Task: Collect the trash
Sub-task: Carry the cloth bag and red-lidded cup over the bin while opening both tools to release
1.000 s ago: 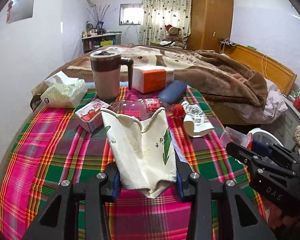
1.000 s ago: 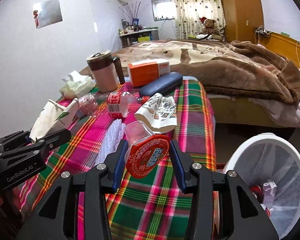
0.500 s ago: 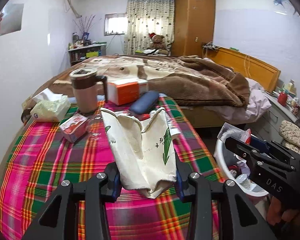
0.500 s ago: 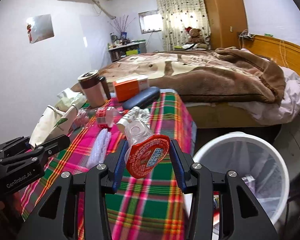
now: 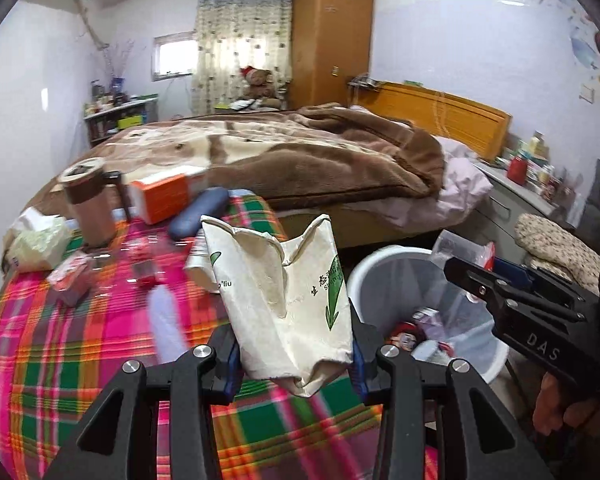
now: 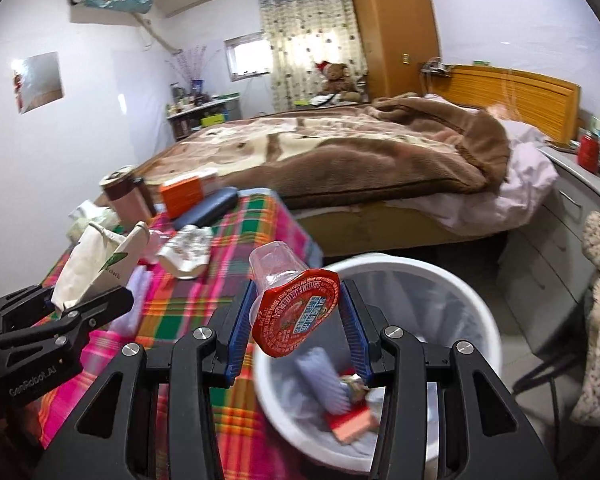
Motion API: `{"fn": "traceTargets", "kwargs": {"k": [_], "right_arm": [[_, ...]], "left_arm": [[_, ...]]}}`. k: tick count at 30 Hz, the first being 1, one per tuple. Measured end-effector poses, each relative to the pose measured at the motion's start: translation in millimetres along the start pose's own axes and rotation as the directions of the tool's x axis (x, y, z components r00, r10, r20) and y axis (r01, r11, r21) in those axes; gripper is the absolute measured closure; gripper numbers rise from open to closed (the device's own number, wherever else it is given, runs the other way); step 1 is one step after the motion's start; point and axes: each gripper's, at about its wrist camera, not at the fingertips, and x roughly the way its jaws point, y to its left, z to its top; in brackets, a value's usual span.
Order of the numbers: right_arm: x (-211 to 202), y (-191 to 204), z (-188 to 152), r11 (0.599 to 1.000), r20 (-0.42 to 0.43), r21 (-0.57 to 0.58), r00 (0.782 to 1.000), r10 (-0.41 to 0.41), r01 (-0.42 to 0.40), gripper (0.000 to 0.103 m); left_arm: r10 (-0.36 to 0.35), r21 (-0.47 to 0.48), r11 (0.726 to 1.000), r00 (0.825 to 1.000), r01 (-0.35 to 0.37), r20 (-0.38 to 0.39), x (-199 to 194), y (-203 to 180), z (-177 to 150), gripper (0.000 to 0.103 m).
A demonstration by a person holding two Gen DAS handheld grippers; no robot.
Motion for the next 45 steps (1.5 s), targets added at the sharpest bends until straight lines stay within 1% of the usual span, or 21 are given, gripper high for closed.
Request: {"fn": "traceTargets", "kwargs": {"k": [6,13,18,23,30,32,34,35,36,37,38,39,42,45], "right_arm": [[0.8,-29.9,-5.6,0.997,-0.023,0.04,0.998,-0.067,0.068,0.059],[8.5,-52.5,-12.7,0.991,-0.071,0.058,0.99,-0.119,0.123,0.059],[10.4,-67.6,-21.4,0.987,-0.105,0.067,0.985,-0.138,0.146,0.059],[16.3,-77.3,-26.2,0.985,-0.142,0.066,0.979,-0.148,0.159,0.059],[22.0,-85.3,-27.1,0.985,-0.172,0.062,0.974,-0.15,0.163,0.059],[23.5,-87.4,-27.8,0.984,-0.179,0.06,0.972,-0.155,0.168,0.059],[24.7,-87.5,-28.8,0.984,-0.184,0.058,0.971,-0.154,0.168,0.058],[25.4,-87.7,-29.4,0.984,-0.187,0.057,0.97,-0.155,0.168,0.058],[25.9,-87.8,-30.0,0.985,-0.19,0.056,0.97,-0.153,0.166,0.053],[25.8,-87.4,-31.0,0.985,-0.193,0.056,0.97,-0.148,0.162,0.049],[26.6,-87.2,-30.9,0.986,-0.193,0.058,0.97,-0.146,0.159,0.039],[25.9,-86.9,-31.4,0.986,-0.189,0.061,0.971,-0.143,0.157,0.037],[24.7,-85.7,-30.4,0.986,-0.183,0.069,0.973,-0.139,0.153,0.037],[23.5,-83.7,-28.6,0.985,-0.175,0.069,0.974,-0.145,0.159,0.037]], "left_arm": [[-0.068,0.031,0.997,0.997,0.07,-0.037,21.8,-35.0,-2.4,0.061],[-0.092,0.072,0.993,0.994,0.097,-0.059,38.1,-65.5,-5.9,0.061],[-0.118,0.086,0.988,0.988,0.126,-0.097,52.6,-82.1,-10.8,0.061],[-0.121,0.114,0.985,0.987,0.133,-0.106,60.8,-94.3,-14.8,0.061],[-0.135,0.105,0.983,0.983,0.148,-0.122,69.4,-100.3,-13.3,0.061],[-0.133,0.096,0.985,0.983,0.146,-0.13,72.5,-99.6,-12.8,0.058],[-0.143,0.086,0.984,0.981,0.155,-0.133,73.9,-98.5,-13.1,0.047],[-0.147,0.08,0.984,0.98,0.159,-0.133,74.2,-97.4,-13.0,0.045],[-0.148,0.074,0.985,0.98,0.159,-0.132,74.2,-96.3,-13.2,0.042],[-0.147,0.074,0.985,0.98,0.158,-0.13,73.9,-95.6,-13.3,0.041],[-0.144,0.073,0.985,0.981,0.155,-0.13,73.8,-94.8,-13.4,0.041],[-0.144,0.069,0.986,0.981,0.154,-0.131,73.6,-93.3,-13.4,0.04],[-0.154,0.051,0.985,0.979,0.162,-0.134,72.6,-88.2,-13.2,0.038],[-0.149,0.042,0.987,0.981,0.155,-0.125,68.9,-83.6,-12.9,0.038]]}}
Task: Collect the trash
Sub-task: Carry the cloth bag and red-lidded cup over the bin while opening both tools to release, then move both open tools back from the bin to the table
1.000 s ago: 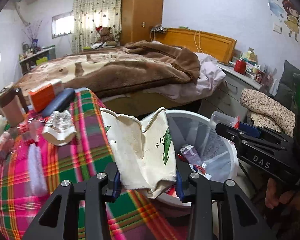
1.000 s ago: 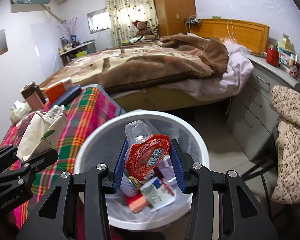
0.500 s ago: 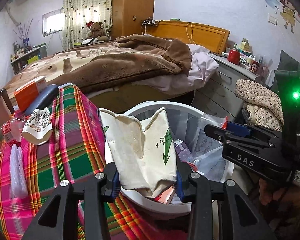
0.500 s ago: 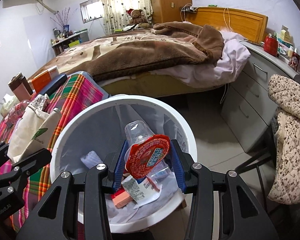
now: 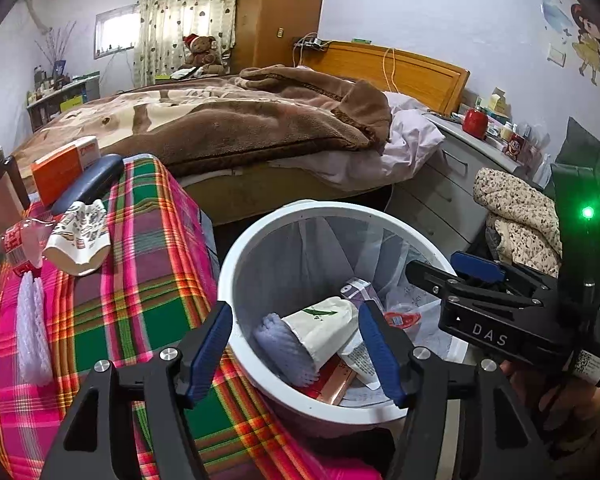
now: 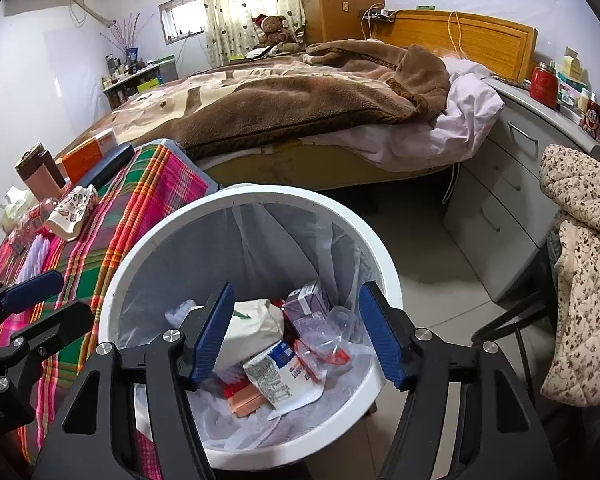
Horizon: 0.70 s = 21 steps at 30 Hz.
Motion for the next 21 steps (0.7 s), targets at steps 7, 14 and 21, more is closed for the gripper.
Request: {"fn": "traceTargets", "kwargs": {"k": [7,14,21], "right_arm": [[-6.4,8.6,2.2,1.0,0.026,0.006,1.0,0.008,-0.008,0.037],[-13.1,26.3,4.3,0.999,0.057,-0.01,0.998,0.034,-0.034,0.037],[-18.7,49.3,8.4,0.997,0.088,-0.029,0.993,0.076,-0.074,0.037]], "left_arm": [[0.017,-0.029,0.999,0.999,-0.016,0.027,-15.3,14.3,0.2,0.037],[0.053,-0.057,0.997,0.997,-0.049,0.061,-34.8,32.8,-1.2,0.037],[0.098,-0.087,0.992,0.991,-0.091,0.088,-54.5,57.3,-2.8,0.037]]}}
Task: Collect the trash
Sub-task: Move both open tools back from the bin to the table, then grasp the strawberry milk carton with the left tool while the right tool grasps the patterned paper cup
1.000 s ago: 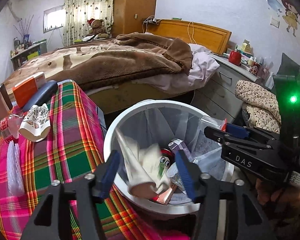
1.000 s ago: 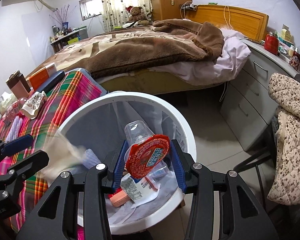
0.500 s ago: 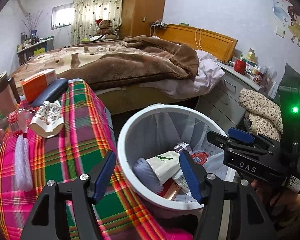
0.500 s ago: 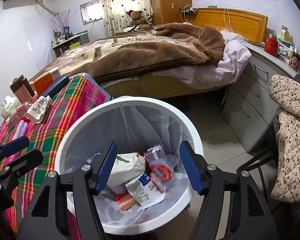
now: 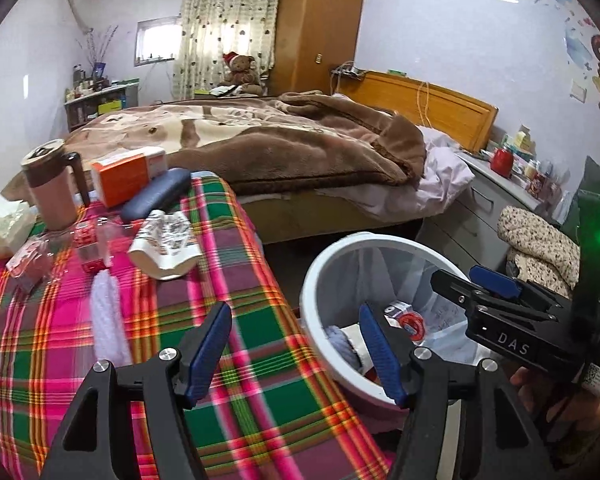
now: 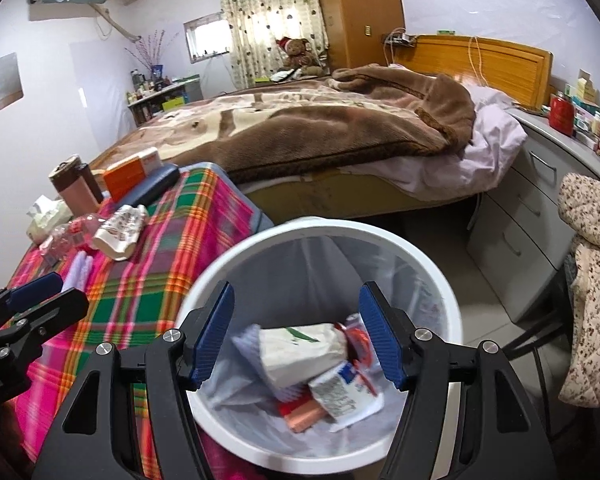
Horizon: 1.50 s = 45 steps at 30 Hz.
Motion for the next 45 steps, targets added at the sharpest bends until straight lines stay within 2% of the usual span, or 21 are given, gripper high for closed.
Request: {"fn": "traceTargets", "kwargs": {"k": [8,19,28,35,41,45], "right_arm": [[2.5,31.0,4.7,0.998,0.019,-0.032,0.998,0.057,-0.057,0.037],[22.7,82.2,11.2,0.989,-0.002,-0.084,0.992,0.122,-0.122,0.037],[49.7,119.9,20.3,0.979,-0.048,-0.132,0.987,0.153,-0.158,0.037],[81.7,143.1,27.4,0.974,-0.102,-0.14,0.981,0.163,-0.176,0.037],[106.8,157.1,34.2,0.977,-0.136,-0.143,0.981,0.14,-0.16,0.037],[119.1,162.5,37.3,0.979,-0.153,-0.136,0.979,0.133,-0.155,0.037]], "left_arm": [[0.064,-0.05,0.997,0.998,-0.062,0.027,-14.0,41.1,0.8,0.037],[0.166,-0.155,0.975,0.985,-0.157,0.052,-28.5,119.1,2.0,0.037],[0.244,-0.2,0.952,0.969,-0.233,0.035,-26.7,180.9,4.3,0.036],[0.289,-0.264,0.923,0.957,-0.281,-0.008,-15.7,237.8,6.9,0.033],[0.314,-0.286,0.906,0.949,-0.311,-0.035,-5.2,276.9,9.3,0.032],[0.353,-0.295,0.887,0.934,-0.355,-0.061,2.7,300.2,13.2,0.032]]}}
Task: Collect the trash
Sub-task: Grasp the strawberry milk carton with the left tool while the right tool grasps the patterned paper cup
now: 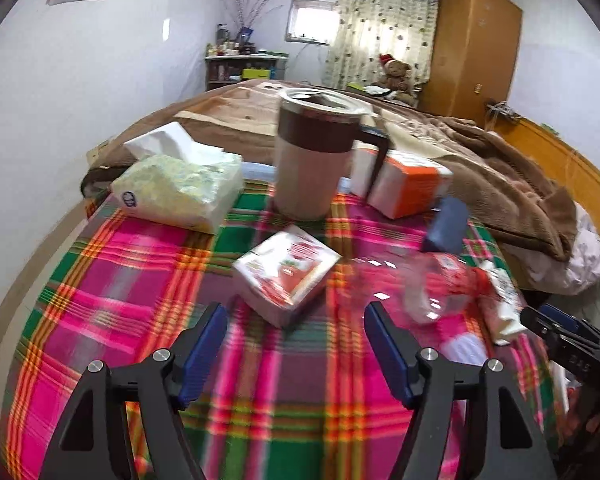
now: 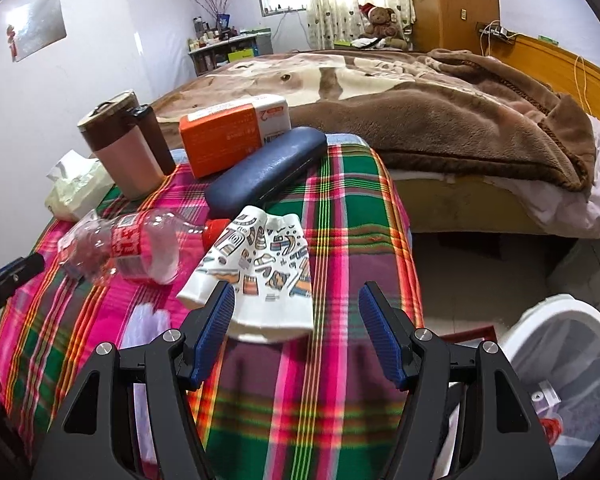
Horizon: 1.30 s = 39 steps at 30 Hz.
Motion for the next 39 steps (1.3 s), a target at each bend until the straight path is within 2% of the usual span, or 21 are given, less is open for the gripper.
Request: {"fn": "traceTargets", "kwargs": {"k": [10,19,21,23,27,29,39], "right_arm": [[20.8,3.1,9.0,1.0,-0.039,0.015,0.999,-0.001,0.002,0.037],[34.3,3.5,12.0,0.998,-0.071,0.063,0.997,0.027,-0.023,0.038],[36.2,6.2,12.0,0.998,-0.071,0.063,0.997,0.031,-0.027,0.052],[36.2,9.5,12.0,0.998,-0.065,0.059,0.997,0.028,-0.024,0.056],[36.3,16.8,12.5,0.998,-0.061,0.046,0.997,0.045,-0.042,0.073],[36.1,21.0,12.5,0.999,-0.053,0.027,0.998,0.037,-0.036,0.077],[34.0,17.0,14.3,0.998,-0.019,0.047,0.999,0.038,-0.037,0.085]], "left_arm": [[0.023,0.071,0.997,0.999,-0.019,-0.043,39.1,10.7,14.4,0.031],[-0.001,0.107,0.994,0.997,0.009,-0.076,65.9,11.3,23.6,0.031],[-0.003,0.111,0.994,0.997,0.011,-0.071,68.1,11.7,25.3,0.031],[-0.005,0.109,0.994,0.998,0.013,-0.068,70.8,13.5,27.0,0.031],[-0.016,0.101,0.995,0.995,0.025,-0.093,79.5,15.1,27.4,0.031],[-0.015,0.107,0.994,0.994,0.026,-0.107,84.2,14.9,26.6,0.031],[-0.049,0.09,0.994,0.994,0.059,-0.101,95.1,16.9,31.6,0.031]]}}
